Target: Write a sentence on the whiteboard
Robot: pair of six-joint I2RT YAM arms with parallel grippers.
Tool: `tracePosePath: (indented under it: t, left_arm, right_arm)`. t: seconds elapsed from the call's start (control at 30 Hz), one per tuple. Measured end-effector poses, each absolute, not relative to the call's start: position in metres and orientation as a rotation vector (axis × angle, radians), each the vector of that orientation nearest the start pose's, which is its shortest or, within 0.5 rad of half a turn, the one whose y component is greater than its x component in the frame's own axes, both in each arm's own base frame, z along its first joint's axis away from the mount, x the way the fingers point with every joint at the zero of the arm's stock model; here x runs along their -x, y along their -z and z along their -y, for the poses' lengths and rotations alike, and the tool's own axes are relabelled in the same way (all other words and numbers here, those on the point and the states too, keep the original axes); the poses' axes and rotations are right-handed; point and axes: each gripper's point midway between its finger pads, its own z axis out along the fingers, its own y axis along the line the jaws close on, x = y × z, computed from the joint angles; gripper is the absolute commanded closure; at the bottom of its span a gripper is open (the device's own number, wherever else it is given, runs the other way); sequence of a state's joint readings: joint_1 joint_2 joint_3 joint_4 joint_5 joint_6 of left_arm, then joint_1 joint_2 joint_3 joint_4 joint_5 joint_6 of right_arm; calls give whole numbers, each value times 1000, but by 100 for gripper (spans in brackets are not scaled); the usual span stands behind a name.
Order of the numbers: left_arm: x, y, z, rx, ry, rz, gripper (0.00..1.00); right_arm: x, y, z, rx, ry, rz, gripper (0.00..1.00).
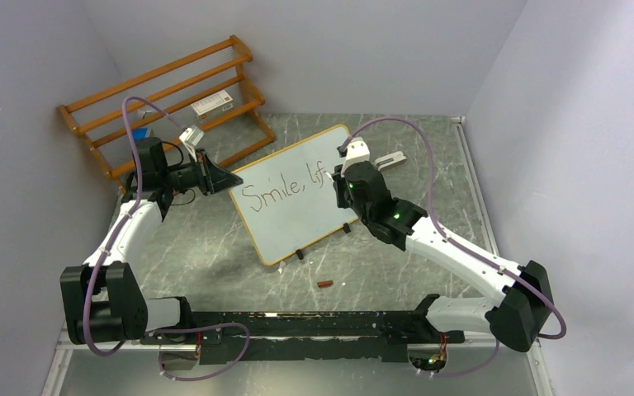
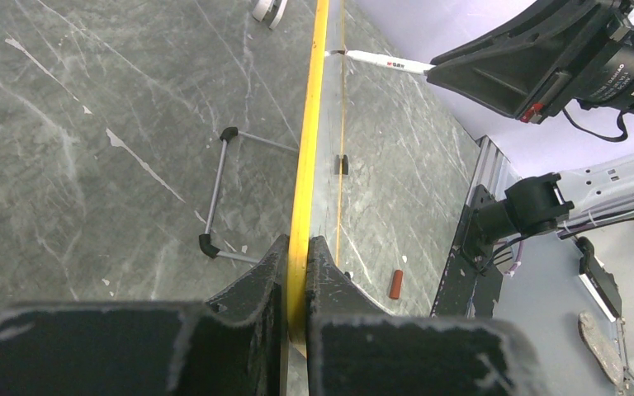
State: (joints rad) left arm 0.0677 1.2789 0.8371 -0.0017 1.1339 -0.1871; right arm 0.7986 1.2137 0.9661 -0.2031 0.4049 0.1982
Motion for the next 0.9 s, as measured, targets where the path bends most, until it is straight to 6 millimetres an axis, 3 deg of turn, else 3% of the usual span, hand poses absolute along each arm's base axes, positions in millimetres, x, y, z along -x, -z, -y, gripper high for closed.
tracePosePath:
  t: [0.37,0.9]
  left_arm:
    - [-312,-218,142,-486,1202,-1862,95]
    - [-312,-218,142,-486,1202,-1862,95]
  right_arm:
    - [-312,-217,-218,305,-198,-1961,100]
    - [-310,-222,-222,312,-238,-1943,100]
